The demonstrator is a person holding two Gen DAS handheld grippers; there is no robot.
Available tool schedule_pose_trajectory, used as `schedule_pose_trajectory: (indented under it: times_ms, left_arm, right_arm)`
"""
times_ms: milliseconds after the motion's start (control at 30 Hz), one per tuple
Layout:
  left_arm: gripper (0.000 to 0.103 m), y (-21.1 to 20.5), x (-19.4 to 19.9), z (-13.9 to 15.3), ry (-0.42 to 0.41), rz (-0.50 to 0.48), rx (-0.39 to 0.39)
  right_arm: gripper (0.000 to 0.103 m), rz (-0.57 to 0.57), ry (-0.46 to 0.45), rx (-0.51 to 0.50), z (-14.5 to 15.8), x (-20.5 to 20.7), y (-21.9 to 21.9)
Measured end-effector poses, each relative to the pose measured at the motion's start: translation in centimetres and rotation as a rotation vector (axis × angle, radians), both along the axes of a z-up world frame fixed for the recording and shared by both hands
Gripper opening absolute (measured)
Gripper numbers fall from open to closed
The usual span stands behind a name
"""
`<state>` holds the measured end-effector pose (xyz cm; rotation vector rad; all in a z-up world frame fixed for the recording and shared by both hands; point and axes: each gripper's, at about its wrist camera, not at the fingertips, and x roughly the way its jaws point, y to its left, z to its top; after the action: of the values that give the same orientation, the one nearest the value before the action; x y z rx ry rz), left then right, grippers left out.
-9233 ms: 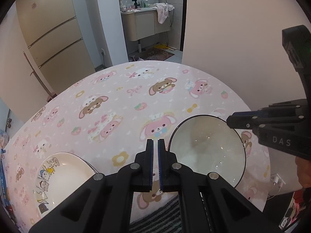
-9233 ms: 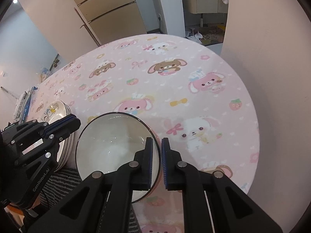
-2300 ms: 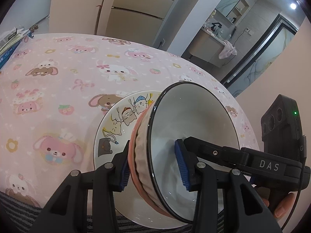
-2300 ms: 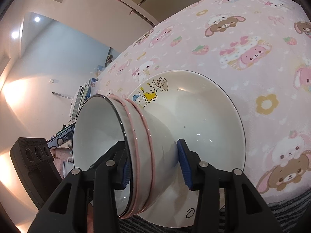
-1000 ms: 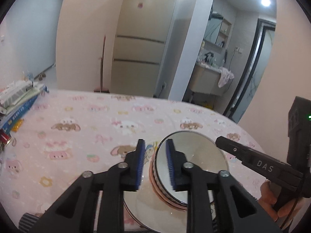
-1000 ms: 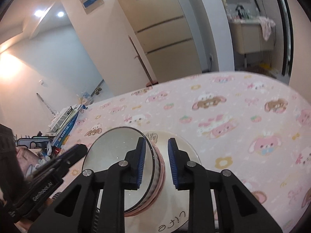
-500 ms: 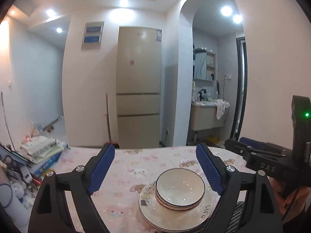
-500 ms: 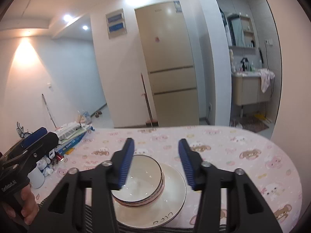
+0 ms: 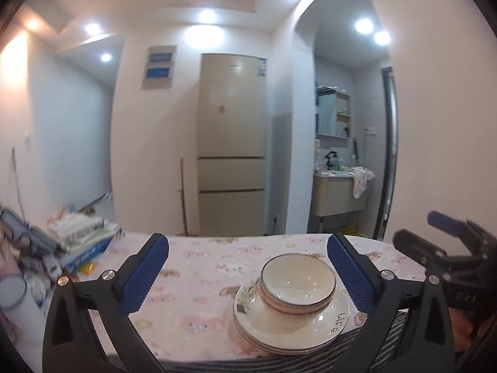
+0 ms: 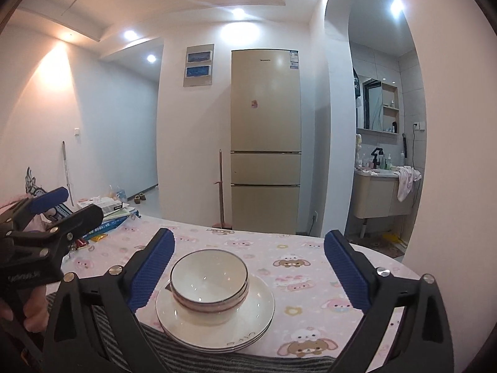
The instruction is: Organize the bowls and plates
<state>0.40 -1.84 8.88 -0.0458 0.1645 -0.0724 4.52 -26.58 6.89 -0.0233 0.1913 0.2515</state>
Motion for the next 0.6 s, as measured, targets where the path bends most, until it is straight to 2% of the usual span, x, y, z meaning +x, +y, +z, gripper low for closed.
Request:
schedule_pose_trajectory:
  times_ms: [67,133,267,400,533,600]
  left_arm:
    - [0.103,0.4,-0.4,-0.9,0.000,0.008,0.005]
    - [0.103,0.6,-0.7,-1.7,0.000,0.014,0.010]
    - [0.103,0.7,-1.0,-3.3,0.011,-0.001,0.009]
    - [0.103,0.0,-1.2,-5.6,-0.019,0.033,0.068]
    - [0.103,-0.5,-0.3,-7.6,0.009,0.032,0.083]
    - [0.103,-0.5,-0.6,-7.7,-0.014,0.045,0.089]
  right_arm:
    - [0.098,-0.004,0.044,0.014,-0.8,-0.1,0.0]
    - [0.098,0.038,0.085,0.009,-1.3,-0.3,0.0]
    - [0.098,-0.007,0.037,-0.036,-2.5,-0.9,0.6]
    - [0.098,-0.028,0.016,0.007,-3.9,-0.5,0.3]
    - [0.098,-0.124,-0.090,-0.013,-5.6,-1.3,0.4]
    - [0.098,-0.105,-0.066,-0.026,-6.5,-0.9,0.8]
